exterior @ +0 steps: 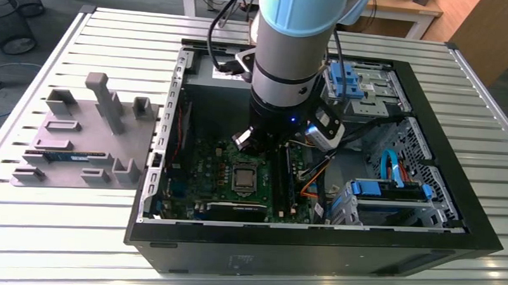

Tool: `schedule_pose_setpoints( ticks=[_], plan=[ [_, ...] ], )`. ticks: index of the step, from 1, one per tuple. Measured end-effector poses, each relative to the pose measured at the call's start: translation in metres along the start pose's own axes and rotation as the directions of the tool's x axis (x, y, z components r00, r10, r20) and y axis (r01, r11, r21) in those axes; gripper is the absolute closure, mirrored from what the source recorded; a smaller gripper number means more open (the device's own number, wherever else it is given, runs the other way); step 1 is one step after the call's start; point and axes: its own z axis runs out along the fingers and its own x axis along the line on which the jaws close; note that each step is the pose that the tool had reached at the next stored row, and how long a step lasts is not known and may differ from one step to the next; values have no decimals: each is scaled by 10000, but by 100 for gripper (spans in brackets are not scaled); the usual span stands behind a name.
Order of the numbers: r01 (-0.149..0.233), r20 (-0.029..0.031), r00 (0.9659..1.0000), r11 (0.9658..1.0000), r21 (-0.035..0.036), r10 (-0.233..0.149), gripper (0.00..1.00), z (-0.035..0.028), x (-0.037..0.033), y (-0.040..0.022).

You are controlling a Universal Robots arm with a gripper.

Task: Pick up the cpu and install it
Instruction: 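Install the first cpu locking lever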

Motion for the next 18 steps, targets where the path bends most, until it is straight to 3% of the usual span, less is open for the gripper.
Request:
schedule_pose_setpoints(
  ticks=[6,18],
  plan=[
    [-55,-3,10000,10000,17,55,89,17,53,29],
    [-435,-53,9990,9989,154,436,89,111,73,1]
  ],
)
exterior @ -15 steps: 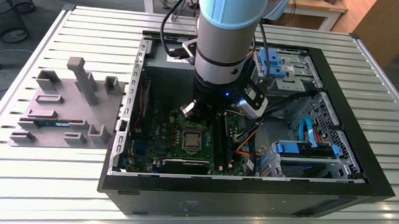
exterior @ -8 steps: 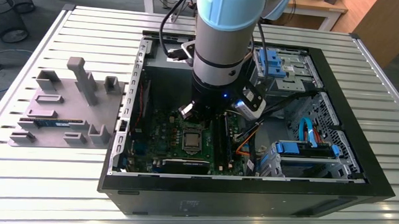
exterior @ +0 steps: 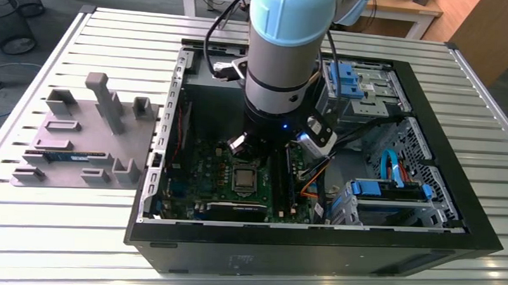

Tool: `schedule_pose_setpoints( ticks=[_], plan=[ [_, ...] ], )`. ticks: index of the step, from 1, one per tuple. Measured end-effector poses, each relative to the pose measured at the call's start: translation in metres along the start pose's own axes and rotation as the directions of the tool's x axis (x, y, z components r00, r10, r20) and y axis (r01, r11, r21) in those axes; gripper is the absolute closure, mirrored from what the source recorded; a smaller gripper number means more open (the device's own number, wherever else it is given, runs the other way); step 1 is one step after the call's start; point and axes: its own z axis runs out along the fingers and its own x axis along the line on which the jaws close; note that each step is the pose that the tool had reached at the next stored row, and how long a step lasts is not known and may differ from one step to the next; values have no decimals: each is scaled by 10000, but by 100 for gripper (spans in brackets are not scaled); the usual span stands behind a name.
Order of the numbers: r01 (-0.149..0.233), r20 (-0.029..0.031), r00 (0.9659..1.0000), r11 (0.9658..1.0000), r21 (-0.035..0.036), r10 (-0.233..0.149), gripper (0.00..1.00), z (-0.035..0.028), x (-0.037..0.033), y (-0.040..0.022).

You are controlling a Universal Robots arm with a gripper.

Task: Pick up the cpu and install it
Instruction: 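Install the first cpu locking lever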

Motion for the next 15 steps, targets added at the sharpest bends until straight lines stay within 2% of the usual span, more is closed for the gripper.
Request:
schedule_pose_setpoints(
  ticks=[15],
  plan=[
    [-96,0,10000,10000,12,96,89,11,17,-12]
  ],
)
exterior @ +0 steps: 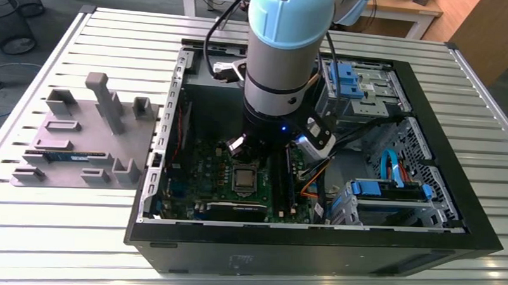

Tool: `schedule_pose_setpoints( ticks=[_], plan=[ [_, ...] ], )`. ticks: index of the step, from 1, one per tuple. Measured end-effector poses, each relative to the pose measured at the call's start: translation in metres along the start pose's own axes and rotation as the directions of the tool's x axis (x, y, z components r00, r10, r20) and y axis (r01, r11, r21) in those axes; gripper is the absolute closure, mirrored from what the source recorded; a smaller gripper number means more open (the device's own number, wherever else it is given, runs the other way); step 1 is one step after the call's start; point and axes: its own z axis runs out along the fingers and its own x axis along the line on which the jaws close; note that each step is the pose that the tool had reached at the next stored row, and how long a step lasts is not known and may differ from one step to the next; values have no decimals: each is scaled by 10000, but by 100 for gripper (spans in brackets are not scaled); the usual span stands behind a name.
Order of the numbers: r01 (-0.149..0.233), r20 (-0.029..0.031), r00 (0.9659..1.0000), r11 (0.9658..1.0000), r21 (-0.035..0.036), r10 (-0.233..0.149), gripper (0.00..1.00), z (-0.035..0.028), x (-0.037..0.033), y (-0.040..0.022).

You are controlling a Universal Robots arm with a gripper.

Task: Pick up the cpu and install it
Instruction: 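Install the first cpu locking lever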

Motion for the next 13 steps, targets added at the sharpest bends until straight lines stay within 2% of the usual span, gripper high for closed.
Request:
schedule_pose_setpoints(
  ticks=[13],
  plan=[
    [1,-1,10000,10000,1,-1,89,0,11,-23]
  ],
)
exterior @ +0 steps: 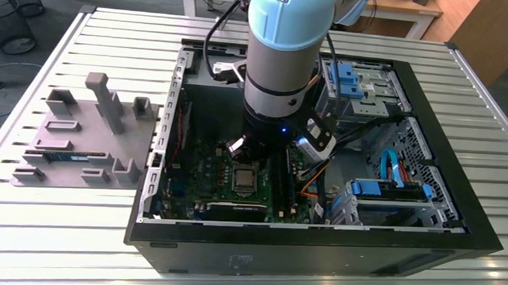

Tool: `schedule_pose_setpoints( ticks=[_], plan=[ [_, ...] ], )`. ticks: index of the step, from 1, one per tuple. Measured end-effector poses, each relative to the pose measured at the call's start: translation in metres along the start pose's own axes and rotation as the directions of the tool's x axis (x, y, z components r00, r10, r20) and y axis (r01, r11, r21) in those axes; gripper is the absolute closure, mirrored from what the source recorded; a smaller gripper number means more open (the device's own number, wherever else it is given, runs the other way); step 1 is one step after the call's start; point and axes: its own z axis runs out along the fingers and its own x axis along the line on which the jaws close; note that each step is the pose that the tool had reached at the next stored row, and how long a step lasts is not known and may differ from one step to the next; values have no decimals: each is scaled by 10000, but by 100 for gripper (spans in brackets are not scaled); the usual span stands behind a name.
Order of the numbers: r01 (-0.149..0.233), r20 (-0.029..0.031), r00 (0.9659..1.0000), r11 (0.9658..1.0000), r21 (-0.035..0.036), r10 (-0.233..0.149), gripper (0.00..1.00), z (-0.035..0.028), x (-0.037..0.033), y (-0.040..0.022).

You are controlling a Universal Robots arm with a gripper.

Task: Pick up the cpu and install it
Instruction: 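Install the first cpu locking lever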

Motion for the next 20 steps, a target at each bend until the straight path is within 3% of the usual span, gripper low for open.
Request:
schedule_pose_setpoints(
  ticks=[20],
  plan=[
    [-44,0,10000,10000,3,44,89,29,23,-108]
  ],
)
